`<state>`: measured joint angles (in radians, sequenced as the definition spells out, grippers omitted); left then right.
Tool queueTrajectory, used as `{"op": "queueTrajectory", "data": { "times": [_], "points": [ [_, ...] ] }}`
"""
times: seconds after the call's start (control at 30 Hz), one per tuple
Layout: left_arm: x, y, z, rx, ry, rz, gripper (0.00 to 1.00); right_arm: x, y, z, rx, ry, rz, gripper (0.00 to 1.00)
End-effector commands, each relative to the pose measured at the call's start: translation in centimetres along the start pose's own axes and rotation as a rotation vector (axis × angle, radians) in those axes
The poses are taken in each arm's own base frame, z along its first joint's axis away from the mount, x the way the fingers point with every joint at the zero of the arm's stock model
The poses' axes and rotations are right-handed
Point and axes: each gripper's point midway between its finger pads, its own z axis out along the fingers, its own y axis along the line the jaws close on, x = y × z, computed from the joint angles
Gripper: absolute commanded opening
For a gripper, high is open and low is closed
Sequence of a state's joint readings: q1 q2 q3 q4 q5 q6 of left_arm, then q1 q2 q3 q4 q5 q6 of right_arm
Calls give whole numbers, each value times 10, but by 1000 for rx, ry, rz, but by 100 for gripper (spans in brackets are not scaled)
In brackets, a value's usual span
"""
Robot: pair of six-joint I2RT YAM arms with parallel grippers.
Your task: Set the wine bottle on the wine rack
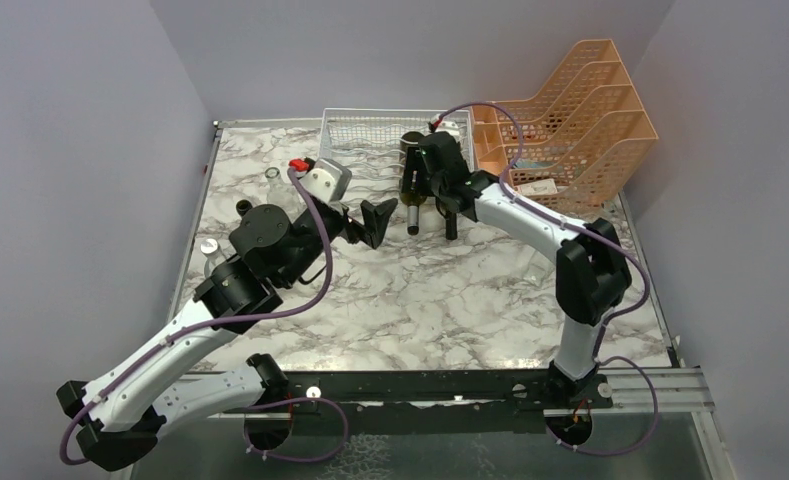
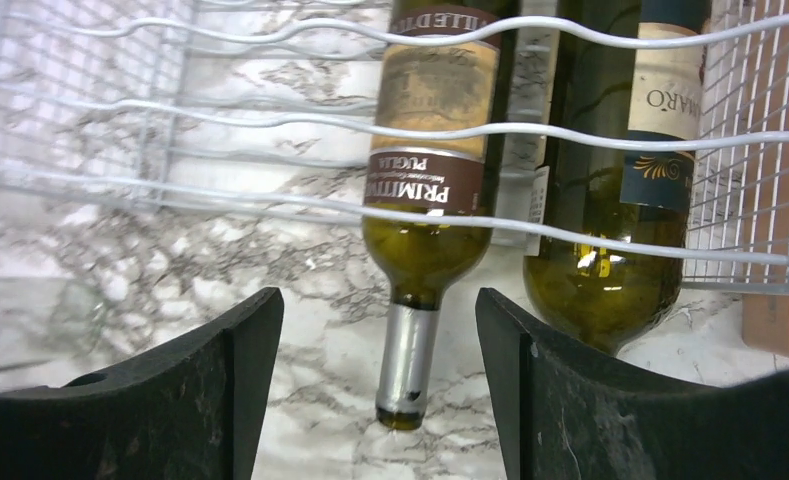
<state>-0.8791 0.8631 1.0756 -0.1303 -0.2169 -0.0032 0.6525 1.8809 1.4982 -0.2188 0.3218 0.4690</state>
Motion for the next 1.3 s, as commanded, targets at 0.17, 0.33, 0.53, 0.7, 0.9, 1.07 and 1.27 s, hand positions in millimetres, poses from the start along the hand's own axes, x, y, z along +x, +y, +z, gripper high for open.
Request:
{"op": "queueTrajectory", "data": {
  "times": [0.17,0.33,0.53,0.7,0.9,1.07,1.27],
  "points": [
    [-58,23,-23,-98,-129,5,99,0,58,-69,-451,63,-126,71],
    [-81,38,-36,-167,-177,9,99,6,108,-108,-698,44,-189,70],
    [-115,56,-57,-252,-256,-20,99,19,181,-145,-888,-26,-292,70],
    [-141,69,-74,-311,-314,-41,99,21,245,-167,-1015,-131,-327,70],
    [-161,84,-97,-376,-351,-49,99,17,309,-181,-1107,-263,-319,73],
    [-162,96,-113,-427,-351,-44,99,14,339,-166,-1082,-329,-312,76],
    [-164,102,-123,-452,-349,-35,99,25,366,-134,-1036,-365,-360,75]
  ]
}}
